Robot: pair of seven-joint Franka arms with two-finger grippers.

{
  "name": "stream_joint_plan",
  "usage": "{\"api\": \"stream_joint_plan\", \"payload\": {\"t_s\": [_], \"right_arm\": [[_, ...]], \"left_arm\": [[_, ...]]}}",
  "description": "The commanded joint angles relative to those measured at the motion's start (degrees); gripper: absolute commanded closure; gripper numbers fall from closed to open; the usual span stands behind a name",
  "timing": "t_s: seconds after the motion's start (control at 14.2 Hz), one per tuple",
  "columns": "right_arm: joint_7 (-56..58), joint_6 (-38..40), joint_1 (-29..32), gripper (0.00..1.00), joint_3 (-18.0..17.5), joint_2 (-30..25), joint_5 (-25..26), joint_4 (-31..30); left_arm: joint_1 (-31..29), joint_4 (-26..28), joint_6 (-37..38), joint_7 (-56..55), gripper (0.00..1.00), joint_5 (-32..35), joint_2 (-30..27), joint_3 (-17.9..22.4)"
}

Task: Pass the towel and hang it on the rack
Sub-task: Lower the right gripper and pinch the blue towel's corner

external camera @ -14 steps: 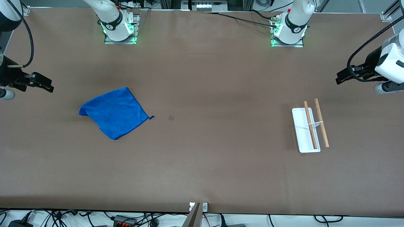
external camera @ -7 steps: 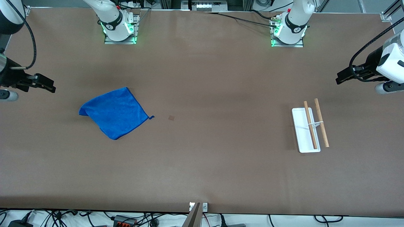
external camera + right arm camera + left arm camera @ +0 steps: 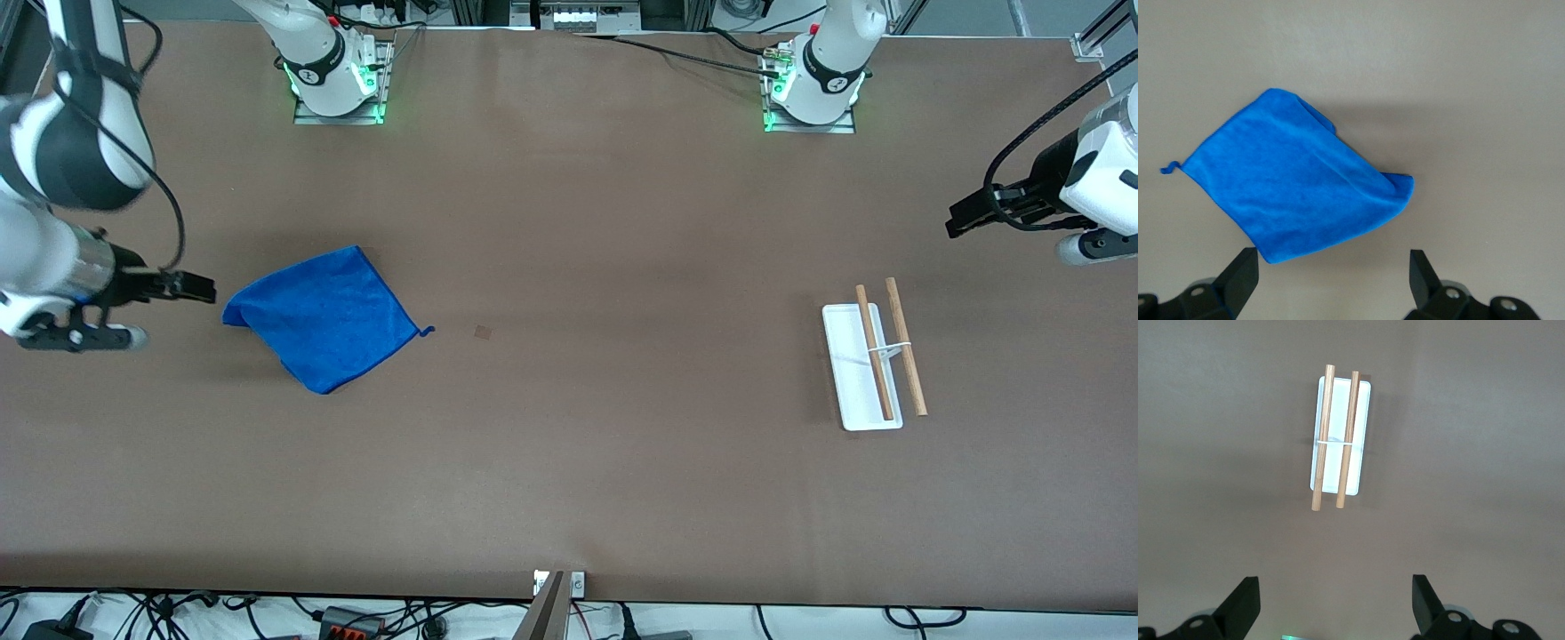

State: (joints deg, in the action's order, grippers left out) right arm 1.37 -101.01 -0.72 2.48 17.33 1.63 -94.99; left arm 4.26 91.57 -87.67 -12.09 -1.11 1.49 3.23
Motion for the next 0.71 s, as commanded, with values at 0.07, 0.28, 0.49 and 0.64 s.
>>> {"api": "stream_joint_plan", "payload": {"t_s": [0.07,0.28,0.49,0.64], "right_arm": [[-0.4,0.5,3.0,0.00,0.2,4.7,0.0,0.2],[-1.5,0.5,7.3,0.00,0.2,8.8,-3.4,-0.5],[-1.5,0.6,12.1,0.00,0.2,13.8,-7.7,-0.5],[-1.5,0.5,15.0,0.00,0.2,17.8,-13.2,-0.3]], "left_arm": [[-0.6,-1.8,0.9,1.4,0.00,-0.9,1.0,-0.2],[-0.6,-1.8,0.9,1.4,0.00,-0.9,1.0,-0.2],[-0.6,-1.8,0.9,1.4,0.00,-0.9,1.0,-0.2],[-0.6,-1.8,0.9,1.5,0.00,-0.9,1.0,-0.2]]}}
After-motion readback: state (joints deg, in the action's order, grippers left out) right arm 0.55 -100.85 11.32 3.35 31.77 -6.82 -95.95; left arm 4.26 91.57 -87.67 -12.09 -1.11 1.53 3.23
